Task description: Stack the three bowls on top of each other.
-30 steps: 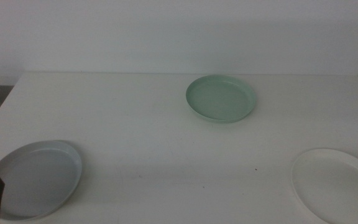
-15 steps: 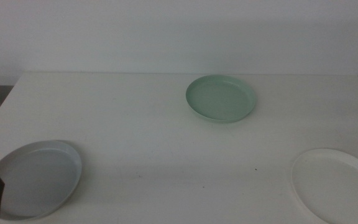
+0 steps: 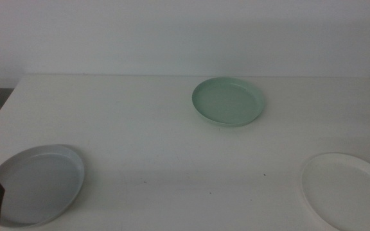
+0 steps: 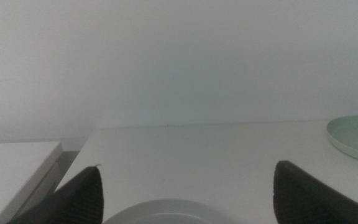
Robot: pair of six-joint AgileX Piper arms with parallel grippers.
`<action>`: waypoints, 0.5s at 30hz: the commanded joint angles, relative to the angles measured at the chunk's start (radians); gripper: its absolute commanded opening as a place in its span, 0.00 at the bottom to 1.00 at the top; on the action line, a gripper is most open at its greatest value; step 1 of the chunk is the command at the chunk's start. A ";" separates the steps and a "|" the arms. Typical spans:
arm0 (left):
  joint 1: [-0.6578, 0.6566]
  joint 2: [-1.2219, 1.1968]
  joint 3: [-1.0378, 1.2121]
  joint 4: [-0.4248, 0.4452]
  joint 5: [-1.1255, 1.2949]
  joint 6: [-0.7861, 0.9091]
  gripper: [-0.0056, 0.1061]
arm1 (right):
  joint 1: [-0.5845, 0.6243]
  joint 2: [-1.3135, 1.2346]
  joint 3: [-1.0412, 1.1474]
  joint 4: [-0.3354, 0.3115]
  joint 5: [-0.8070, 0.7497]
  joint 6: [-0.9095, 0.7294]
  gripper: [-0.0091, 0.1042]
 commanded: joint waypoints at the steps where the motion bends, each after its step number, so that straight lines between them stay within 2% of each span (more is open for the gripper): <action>1: -0.001 -0.004 0.001 -0.003 -0.010 0.000 0.89 | -0.067 0.071 -0.009 0.028 -0.081 -0.034 0.90; 8: -0.001 -0.004 0.001 -0.003 -0.010 0.000 0.89 | -0.213 0.295 -0.009 0.037 -0.244 -0.032 0.89; 15: -0.001 -0.004 0.001 -0.003 -0.010 0.000 0.89 | -0.223 0.437 -0.009 0.036 -0.328 -0.043 0.75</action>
